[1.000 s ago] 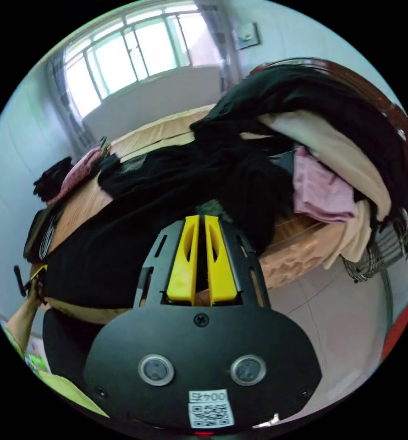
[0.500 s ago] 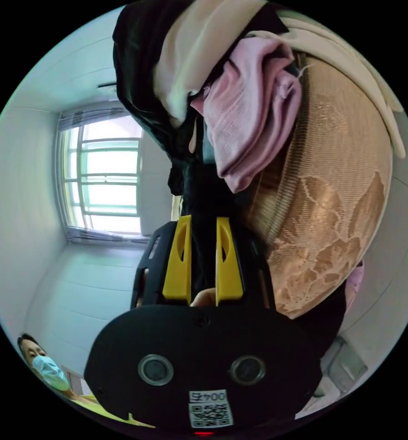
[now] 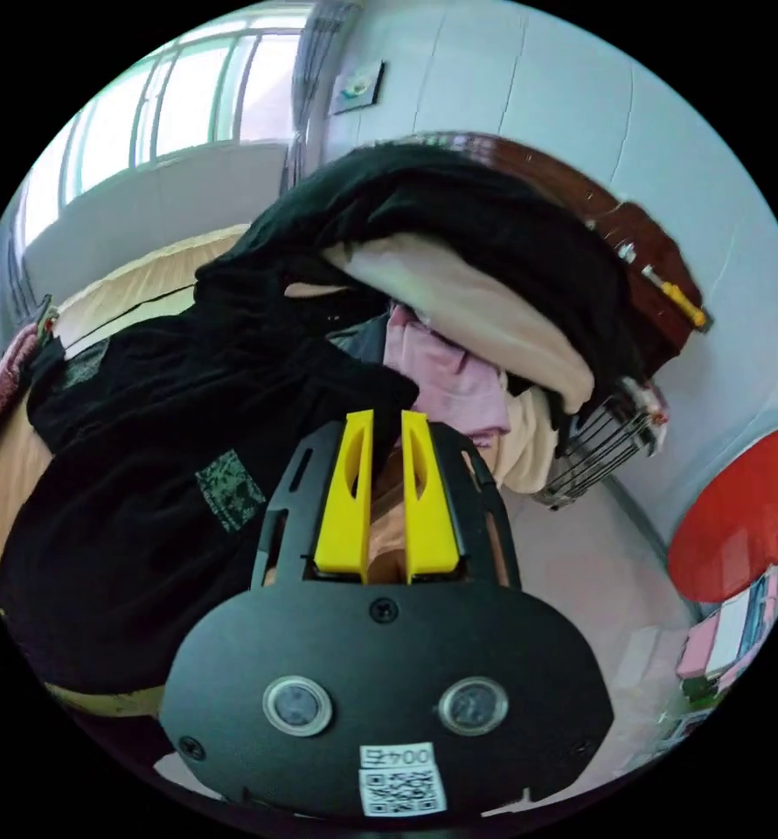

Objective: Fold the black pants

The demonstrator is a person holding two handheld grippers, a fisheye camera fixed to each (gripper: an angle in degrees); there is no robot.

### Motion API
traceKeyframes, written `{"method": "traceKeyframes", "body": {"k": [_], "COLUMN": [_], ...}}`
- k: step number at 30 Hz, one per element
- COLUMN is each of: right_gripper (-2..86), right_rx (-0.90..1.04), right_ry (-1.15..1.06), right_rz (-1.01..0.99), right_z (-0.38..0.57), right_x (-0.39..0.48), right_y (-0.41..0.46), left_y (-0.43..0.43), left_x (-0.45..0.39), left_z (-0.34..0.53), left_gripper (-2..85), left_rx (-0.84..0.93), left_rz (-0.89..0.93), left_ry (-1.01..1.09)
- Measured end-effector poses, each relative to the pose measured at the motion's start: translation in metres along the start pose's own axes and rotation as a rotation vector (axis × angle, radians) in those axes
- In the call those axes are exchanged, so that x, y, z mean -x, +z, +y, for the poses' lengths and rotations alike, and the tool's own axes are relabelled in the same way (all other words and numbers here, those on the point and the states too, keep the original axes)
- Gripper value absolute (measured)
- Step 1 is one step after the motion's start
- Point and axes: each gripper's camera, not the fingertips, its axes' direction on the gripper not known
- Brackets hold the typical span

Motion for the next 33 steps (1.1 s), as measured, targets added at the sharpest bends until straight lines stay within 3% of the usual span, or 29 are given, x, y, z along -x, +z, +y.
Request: {"method": "traceKeyframes", "body": {"k": [2, 4, 6, 10, 11, 16, 20, 23, 29, 33], "right_gripper": [4.3, 2.9, 1.1, -0.5, -0.6, -0.3, 0.5, -0.4, -0.7, -0.7], "right_rx": [-0.187, -0.261, -0.213, 0.162, 0.059, 0.198, -0.055, -0.089, 0.006, 0.018], "right_ry": [-0.069, -0.182, -0.303, -0.407, -0.401, -0.274, -0.013, -0.012, 0.027, -0.048], "right_rz": [0.098, 0.071, 0.035, -0.104, -0.131, -0.212, -0.681, -0.808, -0.964, -0.949], "right_z": [0.011, 0.023, 0.031, 0.043, 0.050, 0.033, 0.035, 0.049, 0.070, 0.087], "right_x": [0.040, 0.078, 0.115, 0.157, 0.158, 0.151, 0.127, 0.156, 0.227, 0.251], "right_y": [-0.038, -0.052, -0.042, 0.036, 0.031, 0.031, -0.036, -0.041, 0.016, 0.046], "left_y": [-0.002, -0.004, -0.006, -0.010, -0.011, -0.017, -0.031, -0.067, -0.067, -0.030], "left_x": [-0.004, -0.014, -0.022, -0.034, -0.036, -0.069, -0.096, -0.128, -0.251, -0.378], "left_z": [-0.002, -0.004, -0.006, -0.012, -0.012, -0.021, -0.043, -0.080, -0.215, -0.309], "left_gripper": [0.3, 0.3, 0.3, 0.5, 0.5, 0.9, 2.5, 5.5, 14.5, 17.5], "left_rx": [-0.001, -0.004, -0.005, -0.004, -0.005, -0.004, 0.034, -0.091, -0.093, -0.059], "left_rz": [-0.001, -0.027, -0.042, -0.043, -0.044, -0.143, -0.204, -0.173, -0.026, -0.103], "left_ry": [0.001, 0.018, 0.027, 0.029, 0.029, 0.098, 0.190, 0.233, 0.333, 0.473]}}
